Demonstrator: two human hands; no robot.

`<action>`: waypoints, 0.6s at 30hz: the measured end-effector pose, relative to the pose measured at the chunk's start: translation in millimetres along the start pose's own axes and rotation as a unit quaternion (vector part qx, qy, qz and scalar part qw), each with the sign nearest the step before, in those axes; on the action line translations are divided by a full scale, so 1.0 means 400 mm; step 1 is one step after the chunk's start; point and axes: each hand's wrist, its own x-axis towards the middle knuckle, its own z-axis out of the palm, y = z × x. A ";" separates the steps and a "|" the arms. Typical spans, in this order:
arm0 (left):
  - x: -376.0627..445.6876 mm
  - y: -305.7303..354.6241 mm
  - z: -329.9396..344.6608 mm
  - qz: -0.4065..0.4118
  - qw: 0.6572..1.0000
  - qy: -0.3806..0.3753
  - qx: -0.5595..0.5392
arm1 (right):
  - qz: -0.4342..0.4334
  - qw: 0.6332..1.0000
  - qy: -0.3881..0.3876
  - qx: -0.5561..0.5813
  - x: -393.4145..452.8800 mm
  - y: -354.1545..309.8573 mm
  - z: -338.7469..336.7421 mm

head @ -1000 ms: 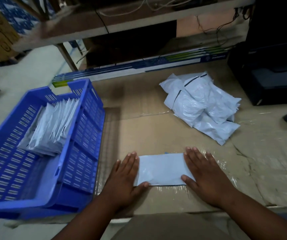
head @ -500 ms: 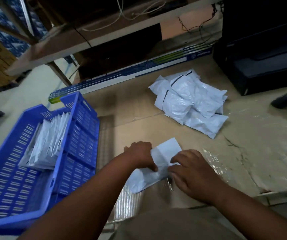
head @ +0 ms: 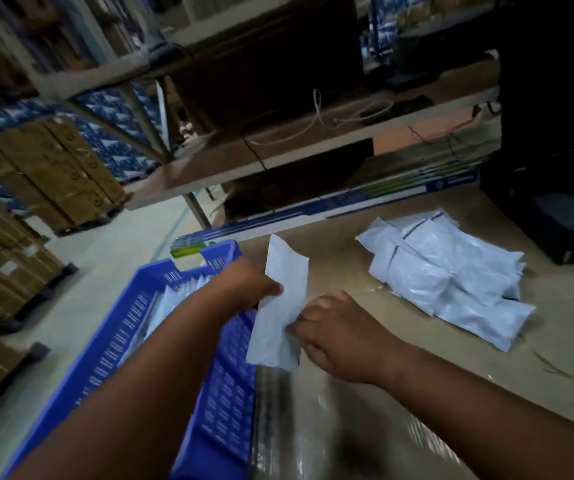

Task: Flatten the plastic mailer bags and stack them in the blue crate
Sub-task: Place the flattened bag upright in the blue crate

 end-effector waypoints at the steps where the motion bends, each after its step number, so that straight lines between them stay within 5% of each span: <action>1: -0.003 -0.018 -0.035 0.007 1.000 0.017 0.000 | -0.020 1.000 -0.010 -0.016 0.046 -0.015 -0.008; 11: 0.027 -0.268 -0.324 -0.007 0.995 0.102 -0.015 | -0.078 0.995 -0.012 -0.054 0.403 -0.146 -0.016; 18: 0.131 -0.419 -0.311 -0.049 0.998 0.044 -0.016 | 0.021 0.995 -0.093 -0.039 0.493 -0.147 0.081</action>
